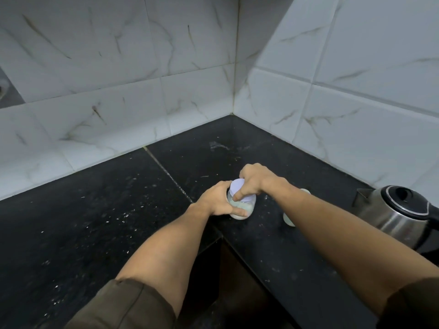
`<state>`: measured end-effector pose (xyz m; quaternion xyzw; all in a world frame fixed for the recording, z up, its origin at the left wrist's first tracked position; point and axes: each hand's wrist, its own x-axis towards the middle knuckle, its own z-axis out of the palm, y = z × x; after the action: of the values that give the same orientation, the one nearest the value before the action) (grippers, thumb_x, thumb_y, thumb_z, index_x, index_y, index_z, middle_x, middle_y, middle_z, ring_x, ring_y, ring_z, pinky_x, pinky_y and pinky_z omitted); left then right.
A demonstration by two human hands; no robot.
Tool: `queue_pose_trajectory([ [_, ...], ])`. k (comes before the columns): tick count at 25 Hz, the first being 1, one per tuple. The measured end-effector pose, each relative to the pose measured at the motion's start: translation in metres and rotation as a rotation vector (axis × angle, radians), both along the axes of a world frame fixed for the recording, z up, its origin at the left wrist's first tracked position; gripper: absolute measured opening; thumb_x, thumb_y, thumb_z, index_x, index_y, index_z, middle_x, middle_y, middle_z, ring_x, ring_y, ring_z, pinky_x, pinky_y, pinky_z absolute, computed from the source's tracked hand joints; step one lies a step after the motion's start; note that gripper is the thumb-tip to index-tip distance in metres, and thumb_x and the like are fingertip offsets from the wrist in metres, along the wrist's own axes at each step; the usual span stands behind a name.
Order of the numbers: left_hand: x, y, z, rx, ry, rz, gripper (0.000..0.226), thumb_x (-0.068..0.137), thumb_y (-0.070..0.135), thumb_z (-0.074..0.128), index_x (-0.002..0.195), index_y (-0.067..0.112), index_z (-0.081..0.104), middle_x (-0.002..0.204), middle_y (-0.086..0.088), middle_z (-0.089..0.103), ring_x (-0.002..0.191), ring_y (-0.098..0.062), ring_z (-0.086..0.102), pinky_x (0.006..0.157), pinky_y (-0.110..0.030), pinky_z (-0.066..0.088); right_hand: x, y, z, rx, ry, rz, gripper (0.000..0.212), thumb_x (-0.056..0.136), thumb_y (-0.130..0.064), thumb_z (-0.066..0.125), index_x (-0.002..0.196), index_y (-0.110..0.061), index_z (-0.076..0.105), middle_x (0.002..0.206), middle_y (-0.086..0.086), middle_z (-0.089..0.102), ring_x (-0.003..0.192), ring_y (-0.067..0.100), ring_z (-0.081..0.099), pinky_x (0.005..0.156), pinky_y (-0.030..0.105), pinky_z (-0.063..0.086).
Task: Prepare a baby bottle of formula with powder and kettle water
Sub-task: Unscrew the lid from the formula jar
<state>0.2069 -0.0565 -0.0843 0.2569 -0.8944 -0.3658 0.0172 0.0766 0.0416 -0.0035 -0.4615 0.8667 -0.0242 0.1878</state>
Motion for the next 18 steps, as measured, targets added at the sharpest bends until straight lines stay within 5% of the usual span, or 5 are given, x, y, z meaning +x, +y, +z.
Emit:
queue_pose_trajectory([
  [8,0.008,0.017,-0.026,0.160,0.033,0.113,0.091,0.043,0.064,0.094,0.124,0.038,0.061,0.106,0.018,0.071,0.103,-0.004,0.065,0.095,-0.036,0.056,0.017,0.013,-0.023,-0.011,0.004,-0.014,0.058,0.058,-0.054,0.091,0.098,-0.017,0.073,0.092,0.001,0.072,0.086,0.022,0.071,0.075,0.039,0.063],
  [13,0.006,0.019,-0.027,0.191,0.075,0.136,0.077,0.048,0.052,0.097,0.116,0.036,0.067,0.099,0.016,0.074,0.098,-0.005,0.068,0.094,-0.036,0.057,0.016,0.012,-0.026,-0.018,0.016,0.023,0.046,0.059,-0.051,0.088,0.087,-0.019,0.072,0.081,0.001,0.070,0.083,0.024,0.070,0.064,0.035,0.056],
  [18,0.006,0.021,-0.028,0.189,0.098,0.155,0.075,0.049,0.049,0.096,0.117,0.034,0.067,0.098,0.016,0.073,0.098,-0.005,0.067,0.093,-0.035,0.056,0.015,0.010,-0.022,0.020,0.060,0.107,0.046,0.060,-0.052,0.088,0.089,-0.020,0.074,0.084,0.000,0.070,0.083,0.022,0.068,0.069,0.038,0.061],
])
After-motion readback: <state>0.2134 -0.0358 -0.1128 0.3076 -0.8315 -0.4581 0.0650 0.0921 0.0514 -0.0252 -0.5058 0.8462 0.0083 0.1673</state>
